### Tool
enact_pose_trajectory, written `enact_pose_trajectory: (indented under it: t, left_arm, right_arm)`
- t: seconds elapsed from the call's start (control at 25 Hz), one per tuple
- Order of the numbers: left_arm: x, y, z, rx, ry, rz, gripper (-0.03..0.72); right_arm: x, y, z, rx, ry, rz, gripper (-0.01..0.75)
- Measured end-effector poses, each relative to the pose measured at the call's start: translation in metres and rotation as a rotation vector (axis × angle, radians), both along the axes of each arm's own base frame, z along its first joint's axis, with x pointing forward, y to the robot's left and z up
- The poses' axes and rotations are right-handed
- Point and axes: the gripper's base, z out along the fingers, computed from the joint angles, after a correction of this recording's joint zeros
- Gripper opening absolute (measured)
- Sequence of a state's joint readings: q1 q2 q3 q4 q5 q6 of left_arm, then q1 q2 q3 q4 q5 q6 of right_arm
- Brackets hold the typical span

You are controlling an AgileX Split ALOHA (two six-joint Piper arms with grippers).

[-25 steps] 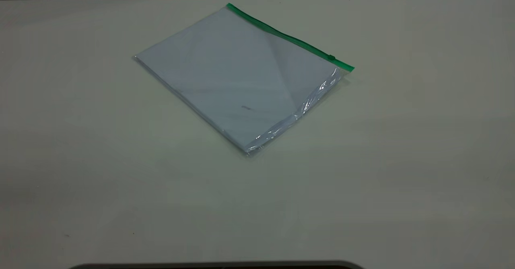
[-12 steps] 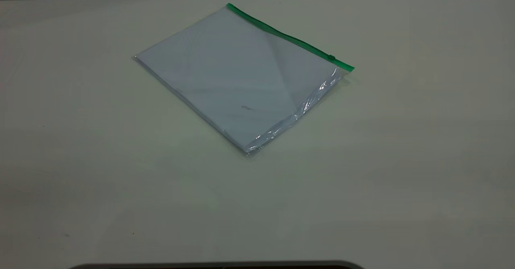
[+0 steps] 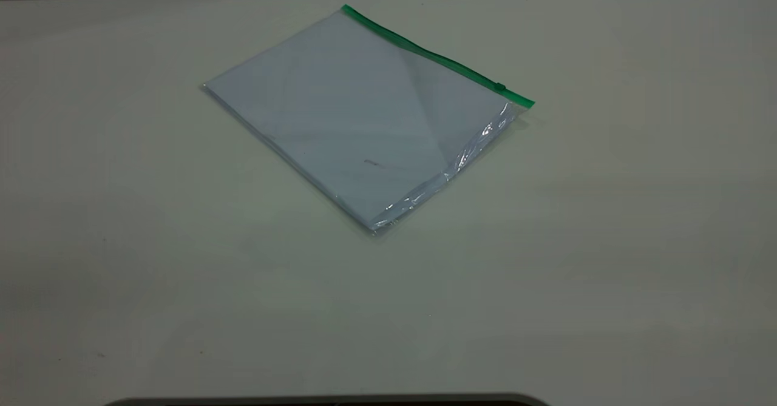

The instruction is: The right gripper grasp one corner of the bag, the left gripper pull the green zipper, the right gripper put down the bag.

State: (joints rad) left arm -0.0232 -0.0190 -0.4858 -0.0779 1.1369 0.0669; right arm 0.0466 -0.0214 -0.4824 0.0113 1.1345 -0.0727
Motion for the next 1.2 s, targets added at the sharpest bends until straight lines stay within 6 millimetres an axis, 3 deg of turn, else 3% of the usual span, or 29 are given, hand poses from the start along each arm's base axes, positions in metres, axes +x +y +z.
enact_pose_trajectory:
  t: [0.36,0.56,0.72,0.84,1.2]
  left_arm:
    - [0.0,0.0,0.0,-0.009,0.0,0.008,0.568]
    - [0.015,0.004,0.022,-0.008,0.037,0.071,0.568]
    - [0.048,0.006,0.039,0.02,0.136,0.096,0.568]
    - [0.08,0.006,0.047,0.025,0.183,0.095,0.569]
    - [0.171,0.004,0.068,0.04,0.297,0.091,0.569]
  right_arm:
    - [0.0,0.004,0.0,0.073,0.0,0.006,0.473]
    - [0.01,0.009,0.021,0.12,0.039,0.029,0.473]
    - [0.04,0.013,0.045,0.103,0.076,0.071,0.486]
    - [0.073,0.015,0.048,0.095,0.106,0.092,0.516]
    - [0.163,0.024,0.014,0.174,0.335,0.08,0.542]
